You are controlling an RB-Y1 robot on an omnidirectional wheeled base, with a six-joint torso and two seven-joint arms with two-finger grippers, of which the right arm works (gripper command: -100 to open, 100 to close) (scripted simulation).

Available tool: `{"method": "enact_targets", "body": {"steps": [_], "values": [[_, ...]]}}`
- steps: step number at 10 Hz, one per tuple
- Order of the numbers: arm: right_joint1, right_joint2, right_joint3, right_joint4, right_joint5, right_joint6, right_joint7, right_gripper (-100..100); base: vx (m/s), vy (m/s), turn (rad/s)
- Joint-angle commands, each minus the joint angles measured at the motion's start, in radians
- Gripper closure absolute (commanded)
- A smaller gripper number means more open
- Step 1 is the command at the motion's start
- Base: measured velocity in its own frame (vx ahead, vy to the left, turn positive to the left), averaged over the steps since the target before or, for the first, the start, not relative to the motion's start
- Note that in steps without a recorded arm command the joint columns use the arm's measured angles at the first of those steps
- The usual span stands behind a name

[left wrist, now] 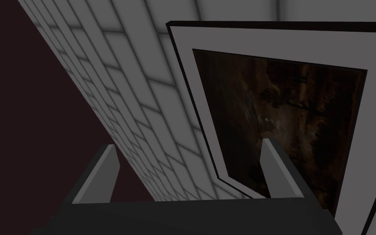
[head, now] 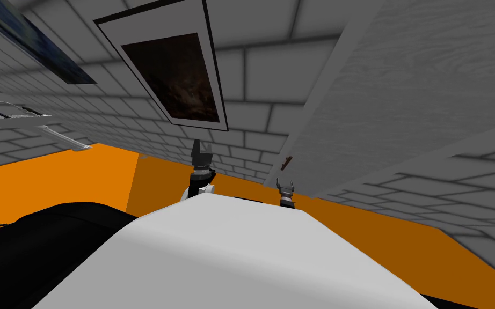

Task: Pull the door open

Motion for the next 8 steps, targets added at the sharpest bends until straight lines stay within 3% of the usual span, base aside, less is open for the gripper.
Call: {"method": "enact_targets", "body": {"steps": [1,8], "values": [[0.001,-0.011,0.01,0.024,-0.022,-0.012,-0.033,-100,0.084,-0.122,0.135],[-0.031,-0.059,0.059,0.18,-0.127,-0.065,-0.181,-100,0.09,-0.116,0.142]]}}
